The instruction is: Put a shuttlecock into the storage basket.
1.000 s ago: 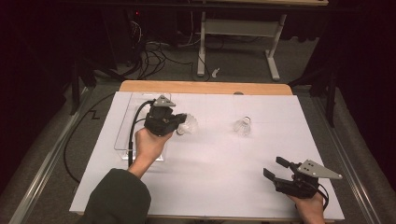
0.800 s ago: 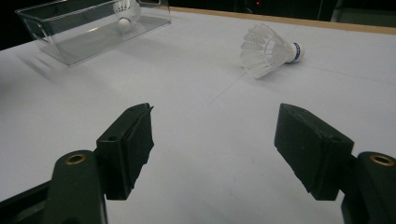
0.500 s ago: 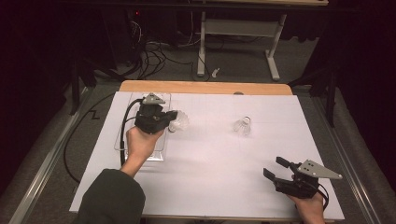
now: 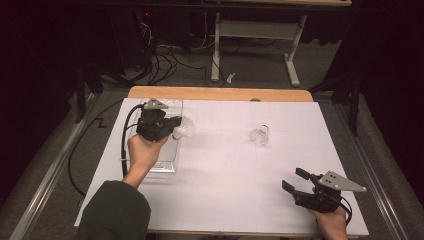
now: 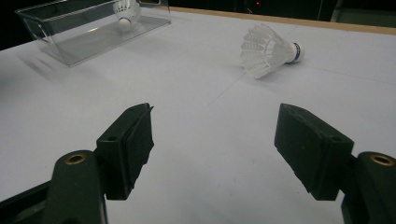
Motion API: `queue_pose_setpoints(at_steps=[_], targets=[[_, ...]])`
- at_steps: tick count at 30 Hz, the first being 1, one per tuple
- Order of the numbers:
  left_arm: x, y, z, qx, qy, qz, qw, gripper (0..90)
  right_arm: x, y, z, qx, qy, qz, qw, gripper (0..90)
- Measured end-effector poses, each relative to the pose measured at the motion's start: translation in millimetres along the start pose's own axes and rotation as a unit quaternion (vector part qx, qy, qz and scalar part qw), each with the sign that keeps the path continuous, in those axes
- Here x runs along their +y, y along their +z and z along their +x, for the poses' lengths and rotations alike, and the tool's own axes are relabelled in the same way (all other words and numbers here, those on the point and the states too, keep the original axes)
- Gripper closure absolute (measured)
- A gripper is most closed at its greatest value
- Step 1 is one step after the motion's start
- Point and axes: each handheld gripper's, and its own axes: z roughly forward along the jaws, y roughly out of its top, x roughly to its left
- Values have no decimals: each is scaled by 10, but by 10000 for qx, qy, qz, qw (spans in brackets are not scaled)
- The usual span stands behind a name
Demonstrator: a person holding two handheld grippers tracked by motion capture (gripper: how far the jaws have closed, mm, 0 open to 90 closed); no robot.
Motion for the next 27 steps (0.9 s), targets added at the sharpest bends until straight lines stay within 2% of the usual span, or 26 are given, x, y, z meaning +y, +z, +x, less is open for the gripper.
queue_pose_setpoints(at_steps=[27], targets=[[-91,-72,288,349,-289,88,9989,887,0,4,-4,4,6,1,10000,283]])
